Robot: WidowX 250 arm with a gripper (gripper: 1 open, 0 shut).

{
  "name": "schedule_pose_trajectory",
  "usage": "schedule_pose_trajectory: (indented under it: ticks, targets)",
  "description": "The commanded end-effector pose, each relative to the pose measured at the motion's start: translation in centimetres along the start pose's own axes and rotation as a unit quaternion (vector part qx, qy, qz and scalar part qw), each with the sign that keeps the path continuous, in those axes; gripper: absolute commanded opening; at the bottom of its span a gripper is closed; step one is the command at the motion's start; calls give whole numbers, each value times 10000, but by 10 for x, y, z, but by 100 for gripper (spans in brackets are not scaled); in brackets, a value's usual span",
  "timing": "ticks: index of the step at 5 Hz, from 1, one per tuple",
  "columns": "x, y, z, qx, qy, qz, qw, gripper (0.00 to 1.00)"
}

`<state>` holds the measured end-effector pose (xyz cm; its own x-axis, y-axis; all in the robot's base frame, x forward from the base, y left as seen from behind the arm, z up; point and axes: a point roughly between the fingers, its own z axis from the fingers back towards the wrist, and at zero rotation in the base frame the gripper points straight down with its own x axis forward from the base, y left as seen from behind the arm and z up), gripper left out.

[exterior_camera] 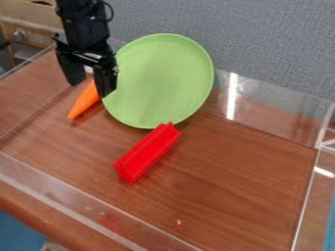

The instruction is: Move the red object from the green plate to the table

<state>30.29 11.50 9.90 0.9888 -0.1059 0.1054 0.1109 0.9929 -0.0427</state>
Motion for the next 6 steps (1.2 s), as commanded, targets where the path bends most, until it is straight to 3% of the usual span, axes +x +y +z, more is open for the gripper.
schedule_pose_trajectory:
  ticks: [1,4,6]
  targets:
    - [13,8,9,169,-185,17,9997,100]
    - [11,19,14,84,12,-714,9974,100]
    - [11,33,24,107,136,-204,9996,100]
